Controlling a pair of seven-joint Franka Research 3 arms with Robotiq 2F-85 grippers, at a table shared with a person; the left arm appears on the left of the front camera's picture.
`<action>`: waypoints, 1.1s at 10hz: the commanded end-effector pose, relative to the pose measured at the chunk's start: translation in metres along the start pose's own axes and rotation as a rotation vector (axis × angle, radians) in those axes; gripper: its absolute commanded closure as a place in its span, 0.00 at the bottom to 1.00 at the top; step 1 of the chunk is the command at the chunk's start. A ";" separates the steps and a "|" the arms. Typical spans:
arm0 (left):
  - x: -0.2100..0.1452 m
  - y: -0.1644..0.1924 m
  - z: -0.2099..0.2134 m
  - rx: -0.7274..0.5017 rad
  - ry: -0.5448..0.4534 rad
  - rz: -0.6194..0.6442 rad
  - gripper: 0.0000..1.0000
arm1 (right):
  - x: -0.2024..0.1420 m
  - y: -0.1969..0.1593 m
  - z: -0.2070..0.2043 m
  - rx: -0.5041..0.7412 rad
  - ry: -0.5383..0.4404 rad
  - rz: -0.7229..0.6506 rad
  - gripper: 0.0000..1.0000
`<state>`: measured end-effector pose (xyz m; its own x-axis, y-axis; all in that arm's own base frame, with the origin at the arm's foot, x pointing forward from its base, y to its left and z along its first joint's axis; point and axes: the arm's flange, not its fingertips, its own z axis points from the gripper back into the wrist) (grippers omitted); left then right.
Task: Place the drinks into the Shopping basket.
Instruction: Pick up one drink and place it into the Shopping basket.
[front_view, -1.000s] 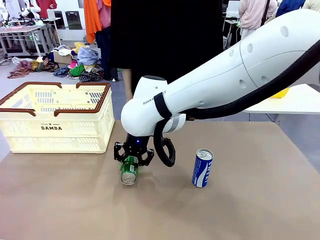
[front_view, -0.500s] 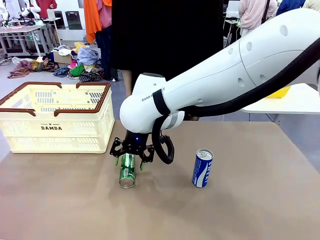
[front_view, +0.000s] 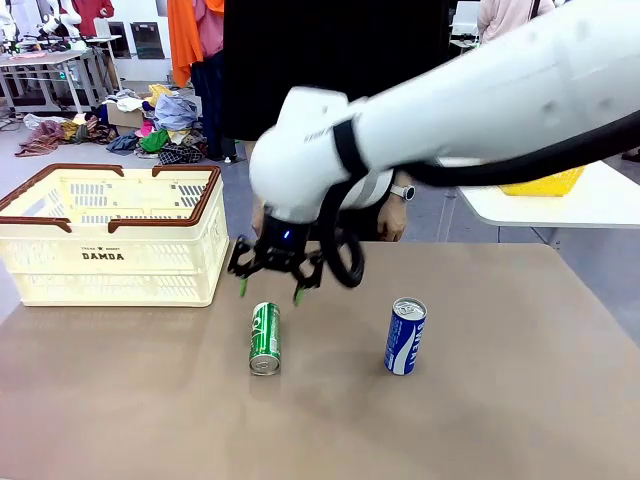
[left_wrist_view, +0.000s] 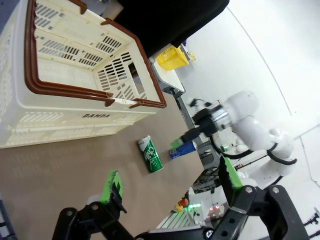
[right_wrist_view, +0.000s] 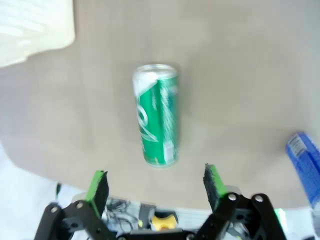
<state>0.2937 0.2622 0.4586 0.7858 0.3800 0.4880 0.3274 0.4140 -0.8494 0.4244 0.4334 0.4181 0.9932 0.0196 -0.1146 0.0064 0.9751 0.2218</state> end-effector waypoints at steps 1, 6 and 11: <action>0.001 -0.003 0.000 -0.016 -0.013 -0.004 0.00 | -0.041 -0.041 0.059 -0.039 0.103 0.174 0.00; 0.001 -0.003 0.000 -0.016 -0.013 -0.004 0.00 | -0.079 -0.167 0.092 0.353 0.092 0.100 0.00; 0.001 -0.003 0.000 -0.016 -0.013 -0.004 0.00 | -0.077 -0.163 0.095 0.294 0.120 0.084 0.00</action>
<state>0.2934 0.2624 0.4587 0.7855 0.3805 0.4880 0.3273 0.4138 -0.8495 0.3567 0.2554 0.5014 0.9731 0.1597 -0.1661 -0.0526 0.8557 0.5147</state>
